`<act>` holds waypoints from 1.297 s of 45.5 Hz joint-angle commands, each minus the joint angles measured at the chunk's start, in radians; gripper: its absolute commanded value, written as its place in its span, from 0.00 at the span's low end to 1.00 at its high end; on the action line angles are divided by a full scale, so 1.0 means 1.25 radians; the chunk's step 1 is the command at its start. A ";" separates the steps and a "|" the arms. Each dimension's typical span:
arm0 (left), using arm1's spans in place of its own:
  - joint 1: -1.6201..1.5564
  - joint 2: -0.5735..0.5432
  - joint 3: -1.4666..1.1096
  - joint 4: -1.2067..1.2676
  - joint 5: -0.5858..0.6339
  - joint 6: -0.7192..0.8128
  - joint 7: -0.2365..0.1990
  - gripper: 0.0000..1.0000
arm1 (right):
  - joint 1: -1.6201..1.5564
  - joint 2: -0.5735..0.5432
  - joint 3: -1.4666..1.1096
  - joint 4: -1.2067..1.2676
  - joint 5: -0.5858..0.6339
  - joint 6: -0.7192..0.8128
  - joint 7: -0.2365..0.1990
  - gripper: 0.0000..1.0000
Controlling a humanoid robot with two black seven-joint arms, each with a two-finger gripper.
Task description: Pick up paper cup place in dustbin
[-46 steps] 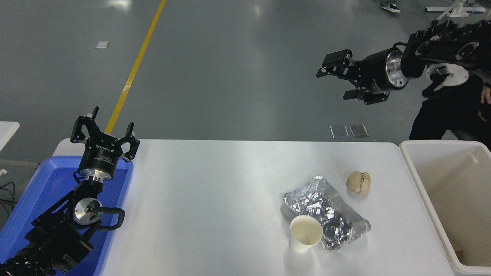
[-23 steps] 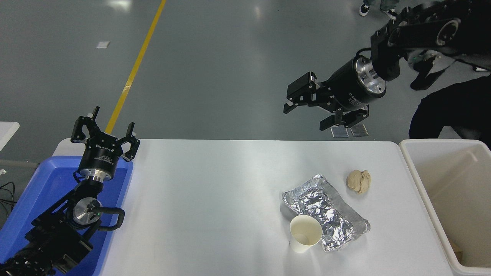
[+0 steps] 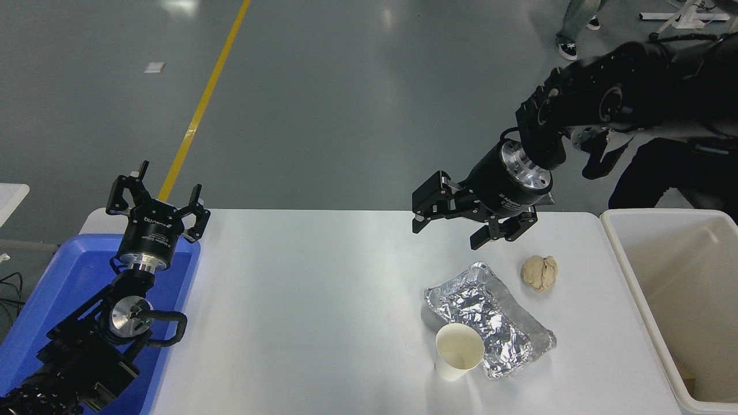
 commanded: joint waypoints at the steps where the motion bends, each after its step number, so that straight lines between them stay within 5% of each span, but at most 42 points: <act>1: 0.000 0.000 0.000 0.000 0.000 0.000 -0.001 0.98 | -0.076 0.006 -0.022 0.003 -0.064 -0.045 0.000 1.00; 59: 0.001 0.000 -0.001 0.000 0.000 0.000 0.000 0.98 | -0.411 0.006 -0.011 -0.070 -0.127 -0.278 0.007 0.99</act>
